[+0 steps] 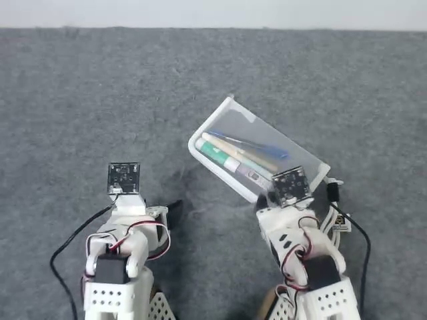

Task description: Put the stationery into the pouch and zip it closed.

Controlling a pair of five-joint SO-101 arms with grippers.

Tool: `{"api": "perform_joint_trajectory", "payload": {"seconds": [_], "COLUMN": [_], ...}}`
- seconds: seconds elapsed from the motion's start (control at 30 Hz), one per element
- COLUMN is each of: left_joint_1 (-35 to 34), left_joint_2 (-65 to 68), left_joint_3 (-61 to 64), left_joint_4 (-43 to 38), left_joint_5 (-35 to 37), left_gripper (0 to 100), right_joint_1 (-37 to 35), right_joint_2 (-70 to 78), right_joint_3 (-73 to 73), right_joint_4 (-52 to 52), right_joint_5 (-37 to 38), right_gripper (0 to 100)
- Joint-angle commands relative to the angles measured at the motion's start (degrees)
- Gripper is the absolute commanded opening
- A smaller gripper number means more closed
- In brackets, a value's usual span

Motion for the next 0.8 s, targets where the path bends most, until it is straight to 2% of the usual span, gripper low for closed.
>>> {"api": "perform_joint_trajectory", "payload": {"seconds": [0.0, 0.07, 0.17, 0.3, 0.77], "left_joint_1": [0.3, 0.1, 0.2, 0.1, 0.3], "left_joint_2": [-0.8, -0.8, -0.8, -0.8, -0.8], "left_joint_3": [-0.8, -0.8, -0.8, -0.8, -0.8], "left_joint_4": [-0.1, -0.1, -0.1, 0.3, 0.4], "left_joint_5": [1.3, 1.2, 1.2, 1.4, 1.4], "left_gripper": [28, 25, 15, 4, 2], "right_joint_1": [-2.9, -2.9, -2.7, -0.6, -0.9], "right_joint_2": [-1.3, -1.3, -1.3, -1.4, -1.4], "right_joint_3": [0.1, -2.0, -4.3, -4.8, -6.4], "right_joint_4": [4.6, 6.8, 8.6, 8.7, 11.7], "right_joint_5": [0.4, -0.7, -4.7, -4.7, -4.6], "right_gripper": [3.8, 3.8, 3.8, 3.8, 3.8]}}
